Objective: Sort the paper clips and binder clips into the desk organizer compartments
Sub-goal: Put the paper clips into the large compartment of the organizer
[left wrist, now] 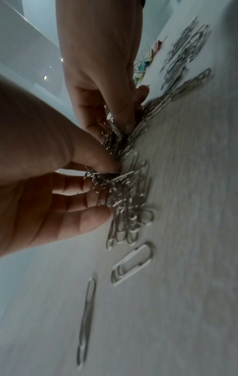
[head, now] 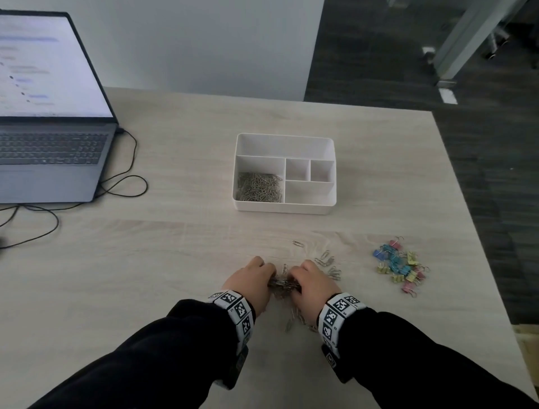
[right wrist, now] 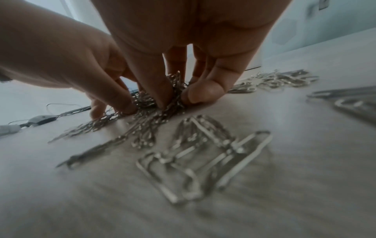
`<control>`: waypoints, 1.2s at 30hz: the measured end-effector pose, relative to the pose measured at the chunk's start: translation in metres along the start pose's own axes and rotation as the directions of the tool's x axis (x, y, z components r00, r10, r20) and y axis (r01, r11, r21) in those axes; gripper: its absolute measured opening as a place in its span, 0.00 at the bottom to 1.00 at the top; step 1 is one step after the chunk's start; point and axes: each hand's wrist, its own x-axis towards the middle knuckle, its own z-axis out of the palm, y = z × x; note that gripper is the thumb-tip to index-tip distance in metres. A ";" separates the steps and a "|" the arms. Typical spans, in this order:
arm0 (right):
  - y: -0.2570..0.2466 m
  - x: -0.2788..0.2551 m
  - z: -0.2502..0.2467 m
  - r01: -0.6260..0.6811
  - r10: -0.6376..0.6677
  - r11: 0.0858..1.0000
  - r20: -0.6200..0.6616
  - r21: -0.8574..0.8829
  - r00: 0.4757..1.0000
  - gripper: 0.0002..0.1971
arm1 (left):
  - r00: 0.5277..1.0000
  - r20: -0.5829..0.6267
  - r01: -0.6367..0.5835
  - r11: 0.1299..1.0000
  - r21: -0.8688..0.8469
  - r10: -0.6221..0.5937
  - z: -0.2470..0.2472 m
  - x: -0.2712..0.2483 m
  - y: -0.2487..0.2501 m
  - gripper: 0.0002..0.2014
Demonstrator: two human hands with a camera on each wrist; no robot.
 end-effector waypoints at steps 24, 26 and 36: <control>0.005 0.055 -0.042 -0.087 0.148 0.867 -0.086 0.491 0.985 0.08 | 0.954 -0.102 0.131 0.699 -0.703 -0.282 -0.074 0.025 -0.043 0.02; -0.004 0.067 -0.050 -0.083 0.162 0.820 -0.090 0.566 0.983 0.07 | 0.952 -0.132 0.103 0.695 -0.712 -0.276 -0.090 0.035 -0.043 0.02; -0.043 0.135 -0.108 -0.017 0.174 0.733 -0.162 0.680 0.971 0.06 | 0.920 -0.341 -0.033 0.829 -0.558 -0.192 -0.160 0.098 -0.045 0.03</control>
